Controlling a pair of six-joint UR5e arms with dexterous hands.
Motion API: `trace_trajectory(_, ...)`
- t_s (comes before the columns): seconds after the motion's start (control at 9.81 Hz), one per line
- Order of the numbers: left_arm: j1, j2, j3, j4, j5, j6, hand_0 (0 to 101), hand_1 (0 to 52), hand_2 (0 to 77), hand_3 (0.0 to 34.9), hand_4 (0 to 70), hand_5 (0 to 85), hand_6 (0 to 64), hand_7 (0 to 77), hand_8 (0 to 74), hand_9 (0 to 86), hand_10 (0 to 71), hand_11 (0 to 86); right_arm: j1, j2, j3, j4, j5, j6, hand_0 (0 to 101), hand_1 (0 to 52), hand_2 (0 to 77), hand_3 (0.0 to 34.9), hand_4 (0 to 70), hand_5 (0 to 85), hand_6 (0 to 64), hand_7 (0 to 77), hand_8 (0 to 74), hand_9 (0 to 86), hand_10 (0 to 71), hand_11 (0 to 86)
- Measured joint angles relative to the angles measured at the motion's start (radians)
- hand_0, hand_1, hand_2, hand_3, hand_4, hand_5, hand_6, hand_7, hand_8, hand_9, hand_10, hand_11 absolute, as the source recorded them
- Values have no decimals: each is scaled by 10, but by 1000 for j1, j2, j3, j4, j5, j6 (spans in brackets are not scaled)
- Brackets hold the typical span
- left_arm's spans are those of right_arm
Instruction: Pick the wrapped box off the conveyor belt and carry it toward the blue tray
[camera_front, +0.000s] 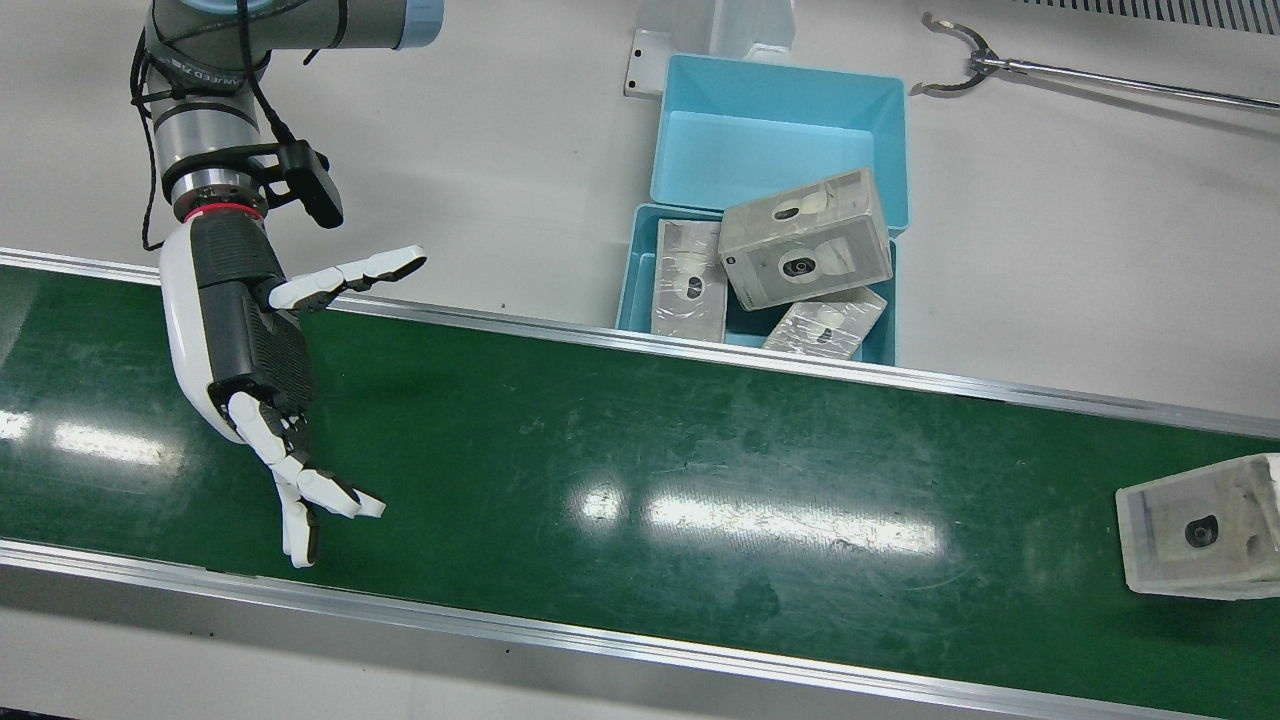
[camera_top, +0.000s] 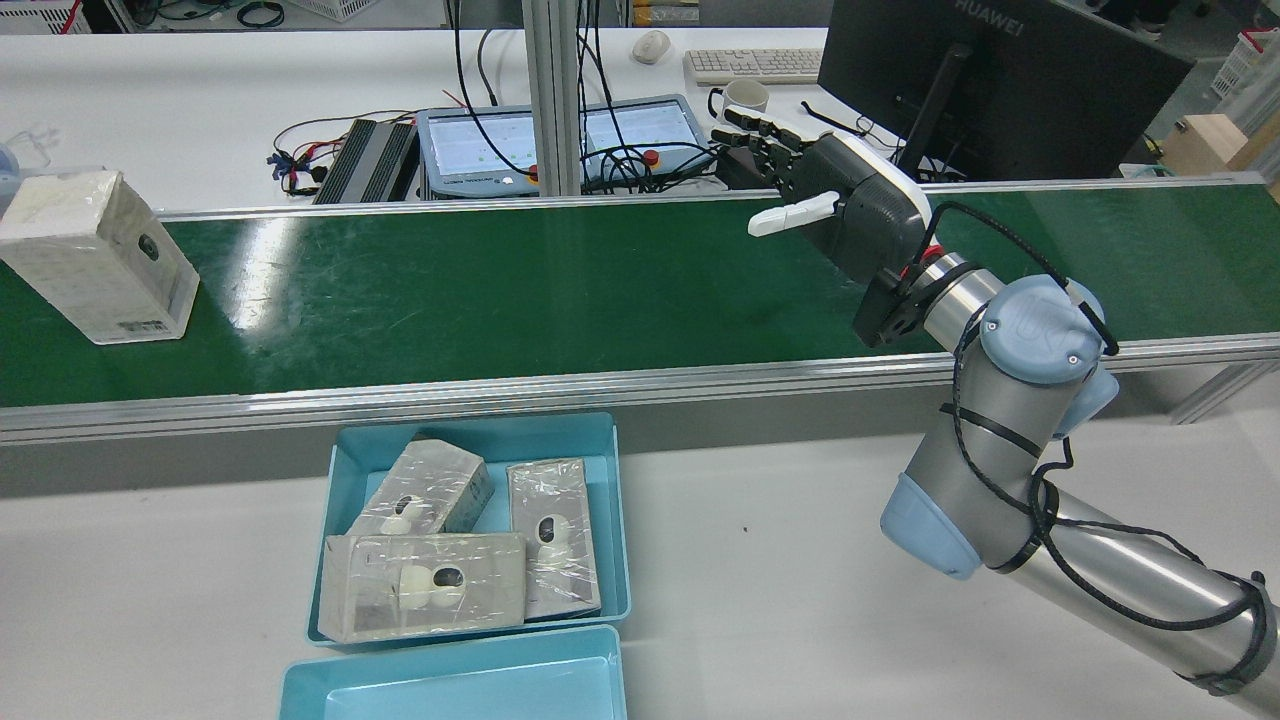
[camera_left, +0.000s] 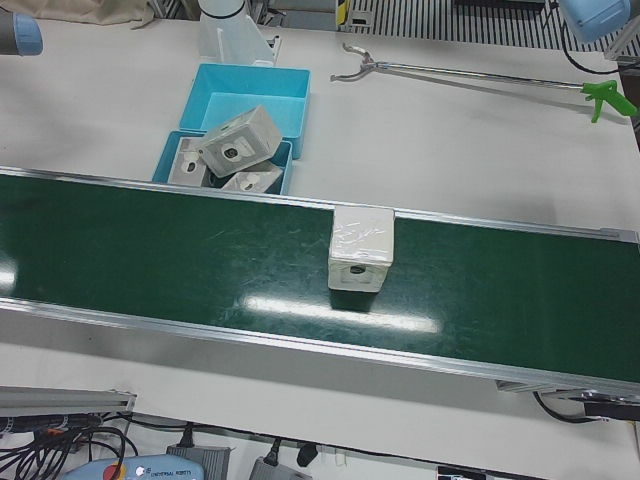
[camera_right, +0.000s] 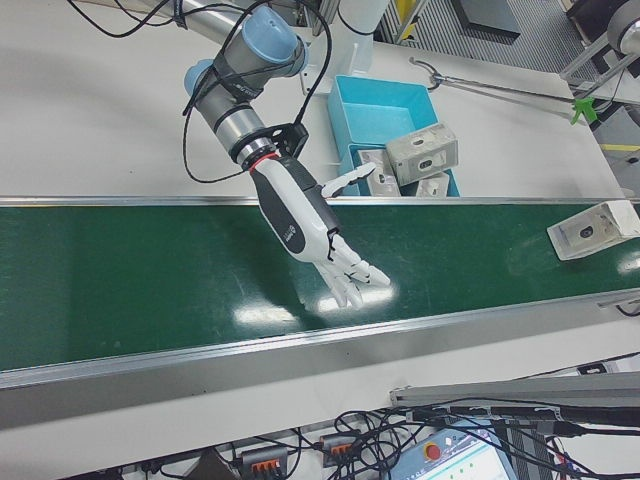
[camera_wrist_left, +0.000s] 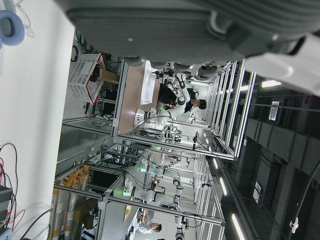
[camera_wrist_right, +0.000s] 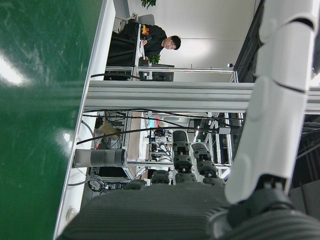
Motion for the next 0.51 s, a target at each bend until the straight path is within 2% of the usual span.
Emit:
trace_trajectory(0.1,0,0,0,0,0,0,0,0,11,0,0,11,5,5,5,5,5,5,-1,0,-8,14,3,5,460,93,65,0,93,93,71,147,16,27,0,11)
trace_trajectory(0.41,0,0,0,0,0,0,0,0,5,0,0,5,5,5,5,5,5,5,-2,0,-18,49,6,11,445,93,49,0,93,87,55,131,16,22,0,11)
trace_trajectory(0.51,0,0,0,0,0,0,0,0,5,0,0,11,5,5,5,5,5,5,-2,0,-18,52,6,12,440,76,49,0,93,87,55,131,16,16,0,11)
